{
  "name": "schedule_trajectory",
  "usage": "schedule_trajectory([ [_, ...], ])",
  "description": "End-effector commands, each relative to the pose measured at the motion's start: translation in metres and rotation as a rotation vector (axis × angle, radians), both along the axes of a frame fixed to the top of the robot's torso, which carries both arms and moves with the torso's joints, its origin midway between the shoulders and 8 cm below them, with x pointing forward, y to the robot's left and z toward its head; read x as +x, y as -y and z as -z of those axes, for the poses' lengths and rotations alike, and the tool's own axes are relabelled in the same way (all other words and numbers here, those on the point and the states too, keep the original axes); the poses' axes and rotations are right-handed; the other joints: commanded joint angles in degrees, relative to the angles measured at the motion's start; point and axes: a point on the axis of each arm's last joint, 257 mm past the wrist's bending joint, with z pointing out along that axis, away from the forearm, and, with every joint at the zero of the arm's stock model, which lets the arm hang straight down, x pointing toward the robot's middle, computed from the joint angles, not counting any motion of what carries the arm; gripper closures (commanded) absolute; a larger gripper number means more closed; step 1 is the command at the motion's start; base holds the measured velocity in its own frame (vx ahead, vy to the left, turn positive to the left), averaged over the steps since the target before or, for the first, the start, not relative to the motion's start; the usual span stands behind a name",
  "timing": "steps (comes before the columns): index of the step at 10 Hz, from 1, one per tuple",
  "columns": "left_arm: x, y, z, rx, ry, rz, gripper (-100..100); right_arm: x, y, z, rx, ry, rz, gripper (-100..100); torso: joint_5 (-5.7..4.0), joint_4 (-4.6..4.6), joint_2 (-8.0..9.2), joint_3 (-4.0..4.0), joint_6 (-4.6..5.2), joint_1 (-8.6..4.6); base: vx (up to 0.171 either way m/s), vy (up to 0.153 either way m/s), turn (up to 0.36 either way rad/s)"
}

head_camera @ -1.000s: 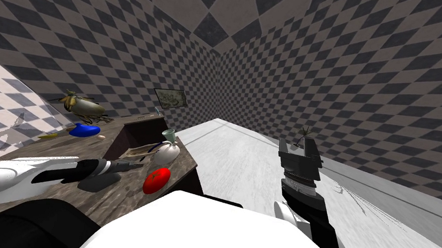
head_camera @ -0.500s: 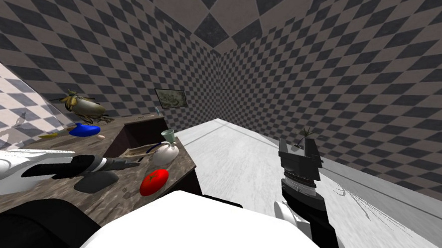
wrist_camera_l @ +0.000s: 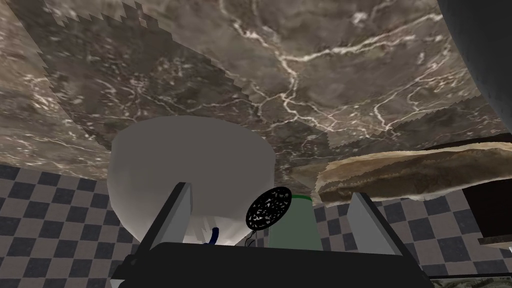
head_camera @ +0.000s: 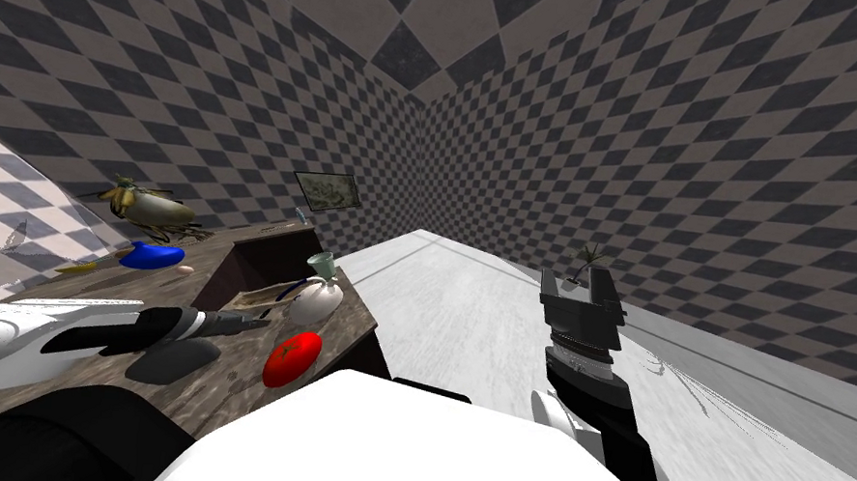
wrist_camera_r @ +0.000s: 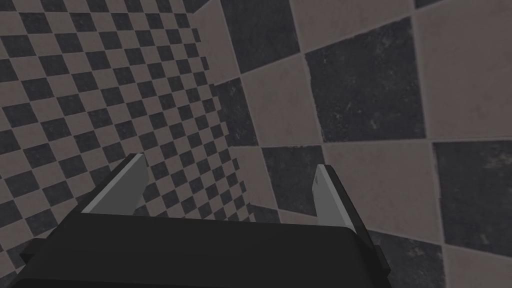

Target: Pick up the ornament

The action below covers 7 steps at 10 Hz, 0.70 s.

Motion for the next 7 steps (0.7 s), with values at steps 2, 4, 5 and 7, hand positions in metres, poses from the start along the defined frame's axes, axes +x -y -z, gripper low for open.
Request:
schedule_trajectory([
  [2, -0.0004, -0.0003, 0.0005, 0.0, 0.0, -0.001, 100, 0.0, 0.0, 0.0, 0.0, 0.0, 0.0, 0, -0.01, 0.0, 0.01, 0.01, 0.0, -0.02, 0.0, 0.0, 0.0],
  [4, -0.0003, -0.0003, 0.0004, 0.0, 0.0, -0.001, 100, 0.0, 0.0, 0.0, 0.0, 0.0, 0.0, 0, -0.02, 0.01, 0.01, 0.01, 0.0, -0.03, 0.0, 0.0, 0.0],
  [5, -0.0003, -0.0003, 0.0004, 0.0, 0.0, -0.001, 100, 0.0, 0.0, 0.0, 0.0, 0.0, 0.0, 0, -0.02, 0.01, 0.01, 0.01, 0.0, -0.03, 0.0, 0.0, 0.0],
  [7, -0.0003, -0.0003, 0.0004, 0.0, 0.0, -0.001, 0, 0.0, 0.0, 0.0, 0.0, 0.0, 0.0, 0, -0.02, 0.01, 0.01, 0.01, 0.0, -0.03, 0.0, 0.0, 0.0],
])
